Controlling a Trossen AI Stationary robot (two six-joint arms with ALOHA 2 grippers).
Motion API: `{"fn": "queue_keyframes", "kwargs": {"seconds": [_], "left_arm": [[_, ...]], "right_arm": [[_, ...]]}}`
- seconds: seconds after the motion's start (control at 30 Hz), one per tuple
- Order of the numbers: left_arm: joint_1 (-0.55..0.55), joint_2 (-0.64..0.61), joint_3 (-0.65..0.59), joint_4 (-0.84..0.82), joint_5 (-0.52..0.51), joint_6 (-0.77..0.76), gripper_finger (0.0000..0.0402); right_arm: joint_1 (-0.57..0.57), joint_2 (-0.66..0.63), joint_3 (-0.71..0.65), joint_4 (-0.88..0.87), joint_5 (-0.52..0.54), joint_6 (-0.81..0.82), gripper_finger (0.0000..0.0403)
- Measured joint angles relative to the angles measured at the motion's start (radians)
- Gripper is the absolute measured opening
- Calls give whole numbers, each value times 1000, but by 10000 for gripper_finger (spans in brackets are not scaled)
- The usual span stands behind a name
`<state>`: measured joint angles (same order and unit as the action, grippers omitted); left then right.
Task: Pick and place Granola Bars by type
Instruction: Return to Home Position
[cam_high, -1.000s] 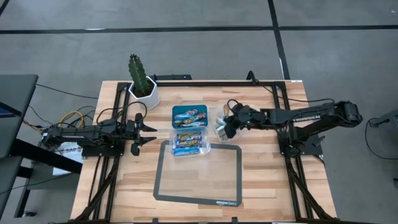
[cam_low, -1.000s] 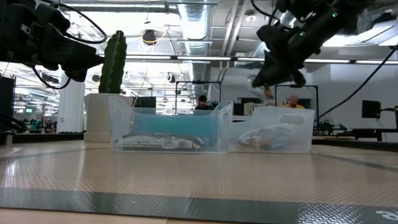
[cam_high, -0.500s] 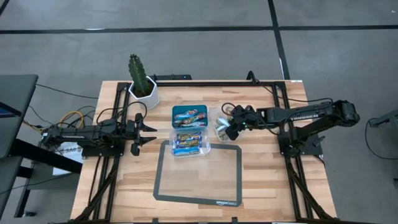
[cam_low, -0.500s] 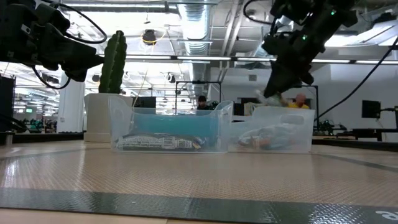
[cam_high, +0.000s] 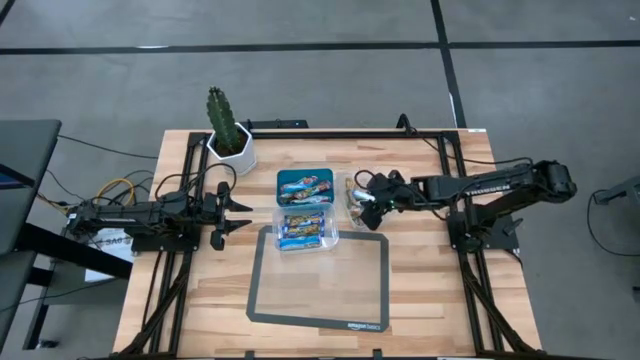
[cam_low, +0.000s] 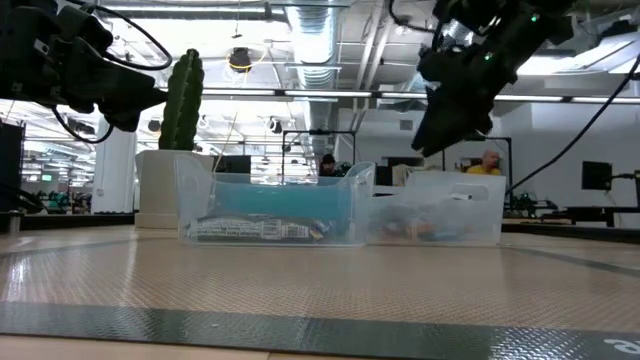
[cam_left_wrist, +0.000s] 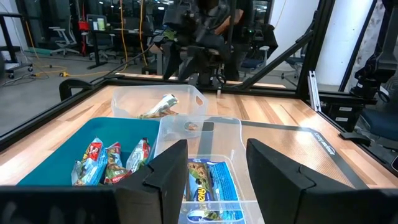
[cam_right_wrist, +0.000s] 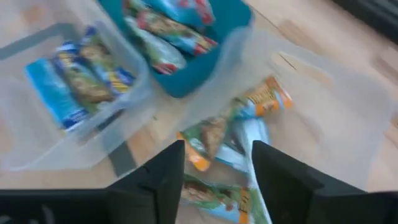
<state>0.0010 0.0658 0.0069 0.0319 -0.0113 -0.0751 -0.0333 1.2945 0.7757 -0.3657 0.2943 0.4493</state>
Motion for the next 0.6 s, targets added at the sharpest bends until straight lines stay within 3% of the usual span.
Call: {"fn": "queue_keyframes", "kwargs": {"seconds": [0.3,0.6], "left_arm": [[0,0,0,0,0,0,158],[0,0,0,0,0,0,158]], "right_arm": [[92,-183,-58,89,25,-272,210],[157,-493,-265,155,22,-248,205]]}}
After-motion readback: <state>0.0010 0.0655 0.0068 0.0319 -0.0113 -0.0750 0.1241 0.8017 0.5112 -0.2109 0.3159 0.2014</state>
